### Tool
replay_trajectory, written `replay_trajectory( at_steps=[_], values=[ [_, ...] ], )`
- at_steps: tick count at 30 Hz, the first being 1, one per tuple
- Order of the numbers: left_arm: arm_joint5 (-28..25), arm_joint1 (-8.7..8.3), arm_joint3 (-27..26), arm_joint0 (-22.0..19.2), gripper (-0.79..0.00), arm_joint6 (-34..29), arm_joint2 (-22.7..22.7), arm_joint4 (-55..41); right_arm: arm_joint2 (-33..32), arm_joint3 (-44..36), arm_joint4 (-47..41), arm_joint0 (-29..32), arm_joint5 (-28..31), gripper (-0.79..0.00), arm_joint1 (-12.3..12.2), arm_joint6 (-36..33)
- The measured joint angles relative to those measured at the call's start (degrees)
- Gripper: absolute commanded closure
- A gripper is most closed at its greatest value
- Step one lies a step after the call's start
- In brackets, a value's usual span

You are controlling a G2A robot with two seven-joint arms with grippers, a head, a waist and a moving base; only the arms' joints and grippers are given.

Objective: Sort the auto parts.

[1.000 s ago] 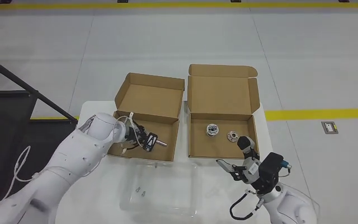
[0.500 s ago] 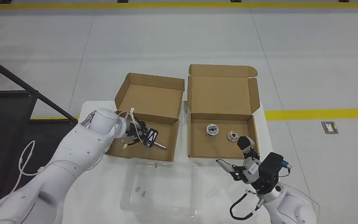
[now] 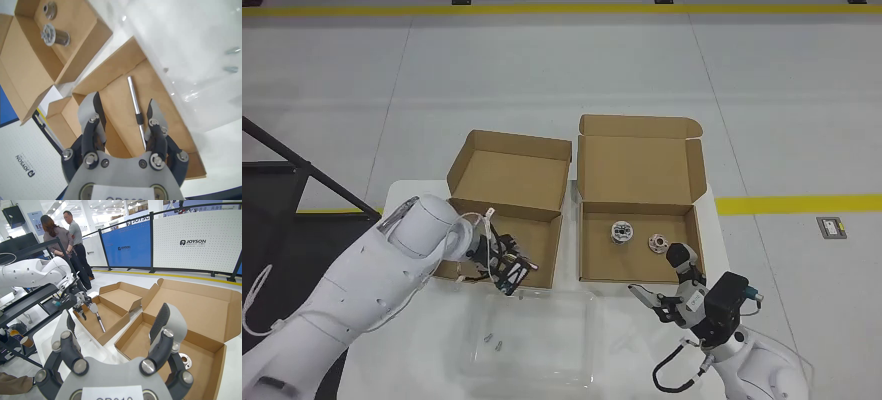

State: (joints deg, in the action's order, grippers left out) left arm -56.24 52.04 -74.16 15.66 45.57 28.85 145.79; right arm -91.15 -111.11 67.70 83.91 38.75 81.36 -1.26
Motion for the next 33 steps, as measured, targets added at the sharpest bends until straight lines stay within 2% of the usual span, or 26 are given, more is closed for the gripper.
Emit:
replay_trajectory(
  at_steps=[1, 6, 9, 19, 25, 33],
  values=[
    [-1.3, -0.85, -2.5, 0.9, -0.785, -0.4, 0.7, 0.0, 0.0, 0.0, 0.0, 0.0, 0.0, -0.785, 0.0, 0.0],
    [-1.8, -5.03, -11.9, 4.8, -0.785, -1.5, 2.1, -1.4, 0.0, 0.0, 0.0, 0.0, 0.0, -0.785, 0.0, 0.0],
    [-1.8, -6.94, -14.3, 5.1, -0.785, 0.3, 0.7, -2.3, 0.0, 0.0, 0.0, 0.0, 0.0, -0.785, 0.0, 0.0],
    [-1.8, -7.05, -13.8, 5.4, -0.785, -0.1, 0.6, -2.4, 0.0, 0.0, 0.0, 0.0, 0.0, -0.785, 0.0, 0.0],
    [-1.8, -7.18, -13.4, 6.8, -0.785, -4.7, -2.5, -4.7, 0.0, 0.0, 0.0, 0.0, 0.0, -0.785, 0.0, 0.0],
    [-1.8, -7.47, -14.0, 7.4, -0.785, -14.3, -7.6, -15.3, 0.0, 0.0, 0.0, 0.0, 0.0, -0.785, 0.0, 0.0]
  ],
)
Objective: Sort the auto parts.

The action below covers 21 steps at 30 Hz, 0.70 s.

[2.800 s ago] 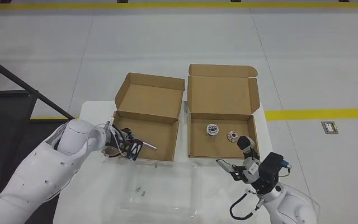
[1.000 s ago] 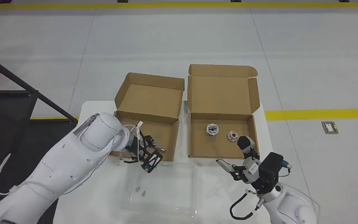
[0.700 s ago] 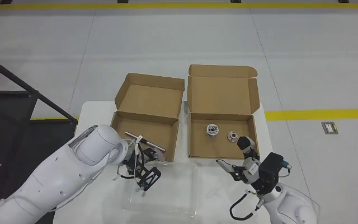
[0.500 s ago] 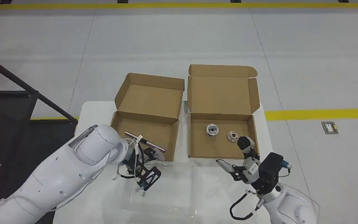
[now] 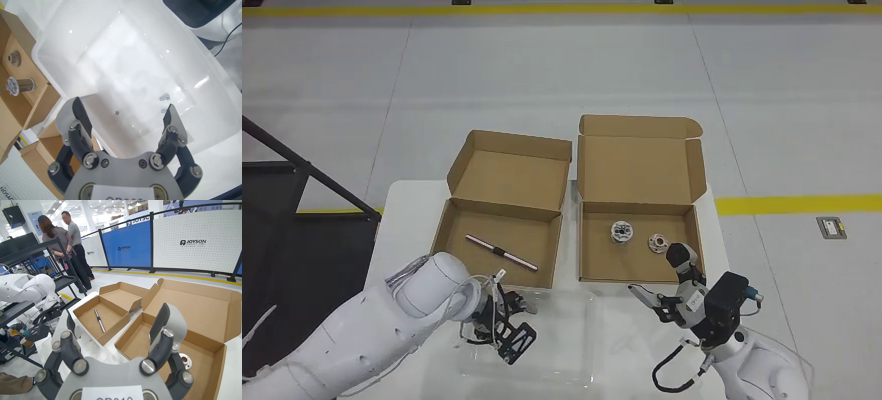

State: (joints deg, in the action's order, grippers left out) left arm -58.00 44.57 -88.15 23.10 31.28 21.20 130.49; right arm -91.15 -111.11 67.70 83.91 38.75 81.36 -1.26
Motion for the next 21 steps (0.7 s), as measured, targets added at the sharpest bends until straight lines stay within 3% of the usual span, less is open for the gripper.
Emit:
replay_trajectory(
  at_steps=[8, 13, 17, 21],
  values=[
    [0.1, 0.0, 0.1, 0.1, -0.785, 0.6, 0.1, 0.8, 0.0, 0.0, 0.0, 0.0, 0.0, -0.785, 0.0, 0.0],
    [0.0, -0.45, 0.4, 2.3, -0.785, -2.9, 0.9, -1.0, 0.0, 0.0, 0.0, 0.0, 0.0, -0.785, 0.0, 0.0],
    [0.0, -1.19, 0.3, 2.3, -0.782, -3.6, -0.8, -0.1, 0.0, 0.0, 0.0, 0.0, 0.0, -0.785, 0.0, 0.0],
    [0.0, -1.77, 1.3, 1.3, -0.723, -3.5, -3.6, 0.0, 0.0, 0.0, 0.0, 0.0, 0.0, -0.785, 0.0, 0.0]
  ],
)
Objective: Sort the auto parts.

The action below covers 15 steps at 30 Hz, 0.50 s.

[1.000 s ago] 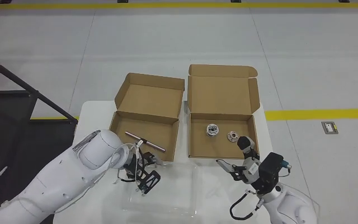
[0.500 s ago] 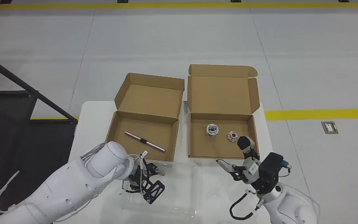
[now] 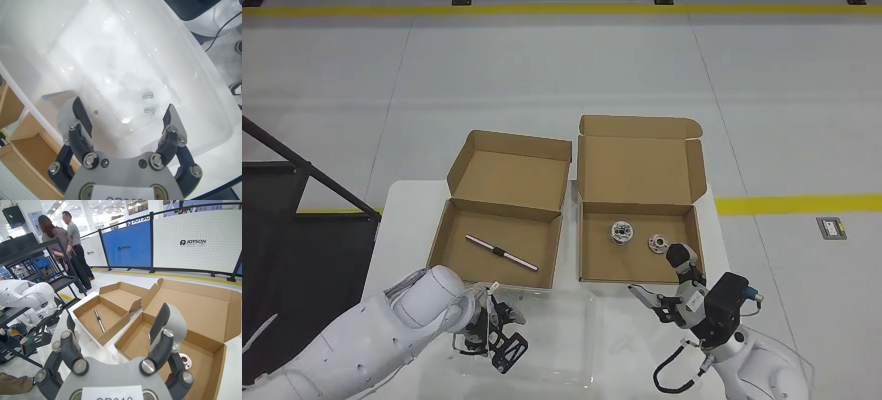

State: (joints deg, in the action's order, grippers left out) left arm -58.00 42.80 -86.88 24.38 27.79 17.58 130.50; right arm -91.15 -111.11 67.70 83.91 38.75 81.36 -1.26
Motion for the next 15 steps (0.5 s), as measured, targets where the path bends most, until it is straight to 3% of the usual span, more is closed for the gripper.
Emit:
replay_trajectory(
  at_steps=[2, 8, 15],
  values=[
    [0.0, -0.09, 0.6, -0.8, -0.705, 0.1, -1.2, -0.4, 0.0, 0.0, 0.0, 0.0, 0.0, -0.785, 0.0, 0.0],
    [0.0, 0.03, 2.3, -3.7, -0.551, -0.3, -5.6, -0.9, 0.0, 0.0, 0.0, 0.0, 0.0, -0.785, 0.0, 0.0],
    [0.0, 1.35, 3.9, -4.3, -0.511, -1.8, -7.8, -0.5, 0.0, 0.0, 0.0, 0.0, 0.0, -0.785, 0.0, 0.0]
  ],
)
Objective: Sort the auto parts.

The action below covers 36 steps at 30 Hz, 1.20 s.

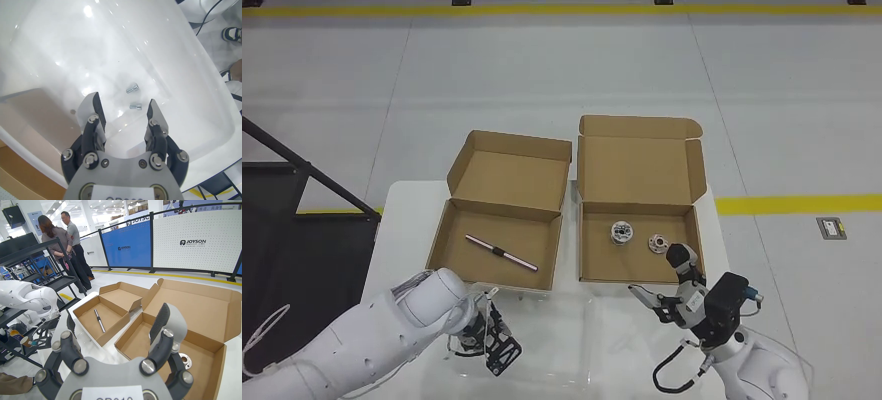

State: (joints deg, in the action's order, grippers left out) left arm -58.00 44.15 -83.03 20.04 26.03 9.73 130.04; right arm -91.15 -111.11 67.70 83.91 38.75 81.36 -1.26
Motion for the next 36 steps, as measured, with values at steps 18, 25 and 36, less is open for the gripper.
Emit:
replay_trajectory(
  at_steps=[18, 25, 36],
  values=[
    [0.0, 4.18, 3.9, 1.1, -0.388, 4.4, 0.0, 7.5, 0.0, 0.0, 0.0, 0.0, 0.0, -0.785, 0.0, 0.0],
    [0.0, 5.37, 5.8, 1.3, -0.366, 9.5, 0.0, 13.2, 0.0, 0.0, 0.0, 0.0, 0.0, -0.785, 0.0, 0.0],
    [0.0, 7.75, 8.6, 1.0, -0.302, 16.3, 0.0, 19.6, 0.0, 0.0, 0.0, 0.0, 0.0, -0.785, 0.0, 0.0]
  ],
)
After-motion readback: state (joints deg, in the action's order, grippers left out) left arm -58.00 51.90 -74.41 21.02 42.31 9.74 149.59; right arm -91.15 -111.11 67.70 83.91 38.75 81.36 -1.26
